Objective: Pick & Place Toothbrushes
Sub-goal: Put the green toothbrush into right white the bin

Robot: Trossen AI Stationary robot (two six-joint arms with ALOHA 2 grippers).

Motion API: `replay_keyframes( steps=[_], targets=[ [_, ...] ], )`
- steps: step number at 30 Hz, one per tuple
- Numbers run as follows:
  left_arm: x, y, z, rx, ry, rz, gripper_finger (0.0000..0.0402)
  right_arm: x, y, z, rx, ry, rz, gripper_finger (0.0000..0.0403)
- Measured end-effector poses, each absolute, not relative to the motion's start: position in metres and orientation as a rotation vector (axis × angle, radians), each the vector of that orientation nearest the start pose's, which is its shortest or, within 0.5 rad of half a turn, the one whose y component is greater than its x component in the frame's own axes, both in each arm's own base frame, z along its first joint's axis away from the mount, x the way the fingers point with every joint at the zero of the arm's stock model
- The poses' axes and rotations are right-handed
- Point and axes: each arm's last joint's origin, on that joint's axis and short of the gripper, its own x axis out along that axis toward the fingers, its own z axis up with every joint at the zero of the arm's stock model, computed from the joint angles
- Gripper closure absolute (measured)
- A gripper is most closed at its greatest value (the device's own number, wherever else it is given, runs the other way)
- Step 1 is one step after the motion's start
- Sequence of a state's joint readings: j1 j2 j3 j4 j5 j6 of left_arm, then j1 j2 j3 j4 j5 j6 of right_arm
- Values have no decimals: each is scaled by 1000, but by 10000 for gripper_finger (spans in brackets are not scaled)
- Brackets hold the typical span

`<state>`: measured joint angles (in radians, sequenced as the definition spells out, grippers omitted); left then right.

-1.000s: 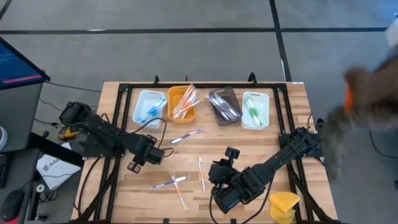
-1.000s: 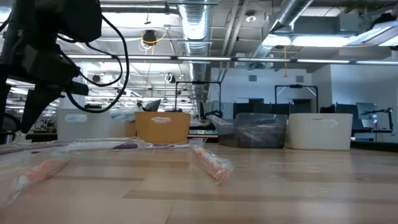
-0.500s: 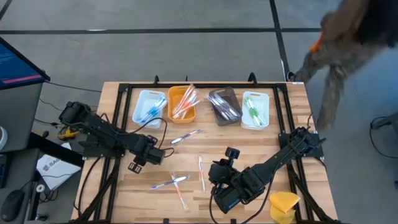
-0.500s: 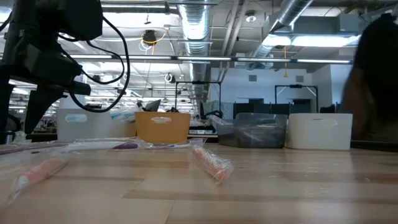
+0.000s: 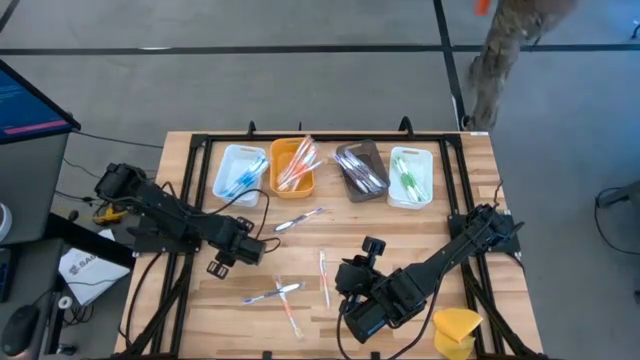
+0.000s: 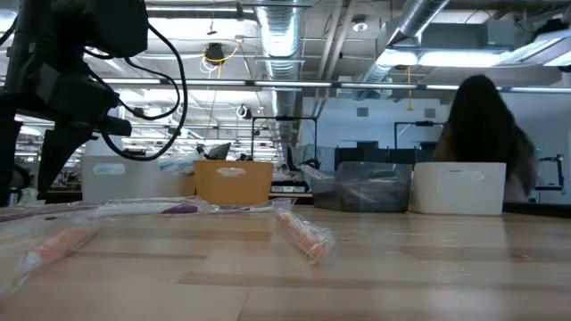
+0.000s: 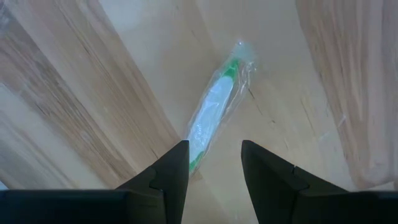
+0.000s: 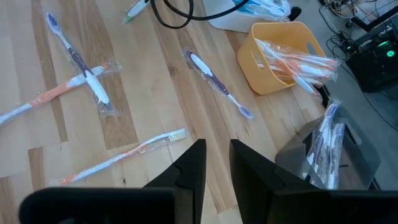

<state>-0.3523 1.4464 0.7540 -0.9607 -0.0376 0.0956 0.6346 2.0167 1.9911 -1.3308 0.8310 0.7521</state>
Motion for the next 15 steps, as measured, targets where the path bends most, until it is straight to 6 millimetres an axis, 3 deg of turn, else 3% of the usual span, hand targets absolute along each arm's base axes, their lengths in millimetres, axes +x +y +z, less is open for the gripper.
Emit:
replay_keyframes(
  steps=[15],
  targets=[
    [201, -72, 127, 430, 1783, -286, 262, 334, 219, 310, -221, 847, -506, 338]
  ],
)
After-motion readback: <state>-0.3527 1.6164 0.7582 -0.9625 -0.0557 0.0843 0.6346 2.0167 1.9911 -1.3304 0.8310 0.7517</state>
